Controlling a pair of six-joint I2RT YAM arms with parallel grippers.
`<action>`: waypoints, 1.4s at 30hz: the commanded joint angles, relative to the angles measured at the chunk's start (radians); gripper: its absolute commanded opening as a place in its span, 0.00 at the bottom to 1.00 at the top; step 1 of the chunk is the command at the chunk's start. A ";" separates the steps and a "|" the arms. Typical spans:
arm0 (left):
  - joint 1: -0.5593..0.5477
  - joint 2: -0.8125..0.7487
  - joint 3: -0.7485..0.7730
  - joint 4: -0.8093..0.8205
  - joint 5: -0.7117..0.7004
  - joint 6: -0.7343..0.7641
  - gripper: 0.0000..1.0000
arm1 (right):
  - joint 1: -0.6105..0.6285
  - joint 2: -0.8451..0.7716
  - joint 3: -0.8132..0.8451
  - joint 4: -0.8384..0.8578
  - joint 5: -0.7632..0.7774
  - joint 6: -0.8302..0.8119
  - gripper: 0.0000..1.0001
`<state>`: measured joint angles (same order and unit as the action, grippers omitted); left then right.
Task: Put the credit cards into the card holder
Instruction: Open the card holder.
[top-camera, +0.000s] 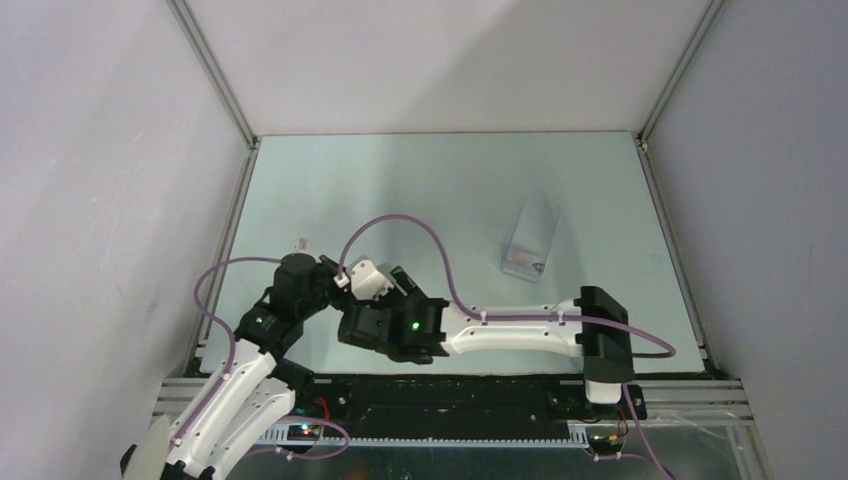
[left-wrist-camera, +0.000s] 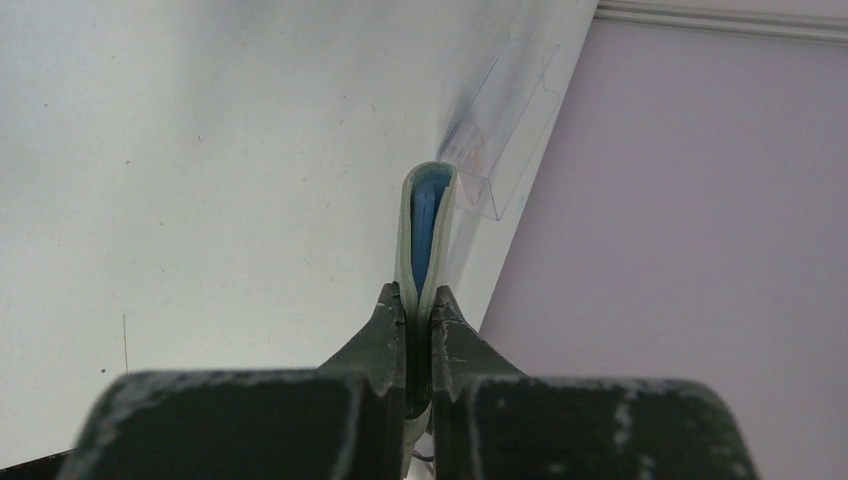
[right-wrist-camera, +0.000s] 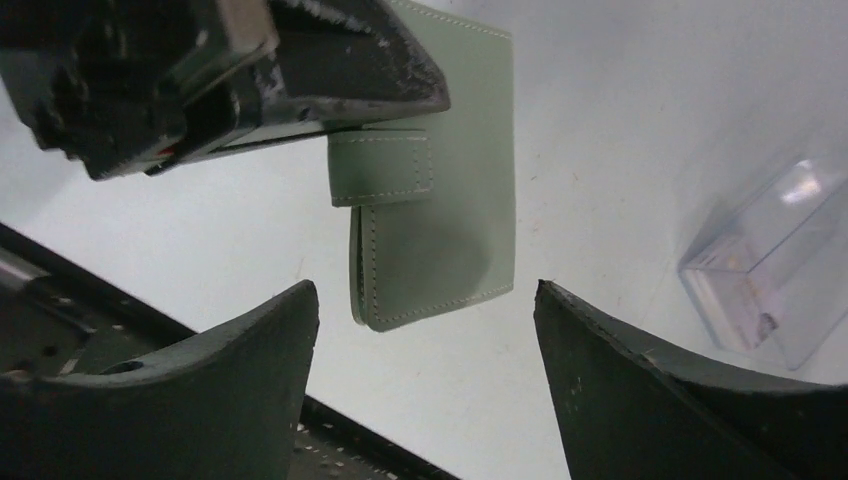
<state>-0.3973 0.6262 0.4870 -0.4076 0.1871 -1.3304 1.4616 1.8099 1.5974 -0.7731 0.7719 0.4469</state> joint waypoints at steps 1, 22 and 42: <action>-0.006 -0.018 0.053 0.014 0.028 -0.029 0.00 | 0.021 0.033 0.044 0.022 0.135 -0.075 0.81; -0.005 -0.160 -0.012 0.016 0.038 -0.061 0.60 | -0.002 0.061 -0.005 0.103 0.186 -0.145 0.00; -0.008 -0.019 0.057 0.346 0.335 0.255 0.87 | -0.686 -0.736 -0.655 0.533 -1.248 0.244 0.00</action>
<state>-0.3973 0.5728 0.5594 -0.3481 0.3271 -1.1027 0.8612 1.1553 1.0039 -0.4137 -0.1024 0.5884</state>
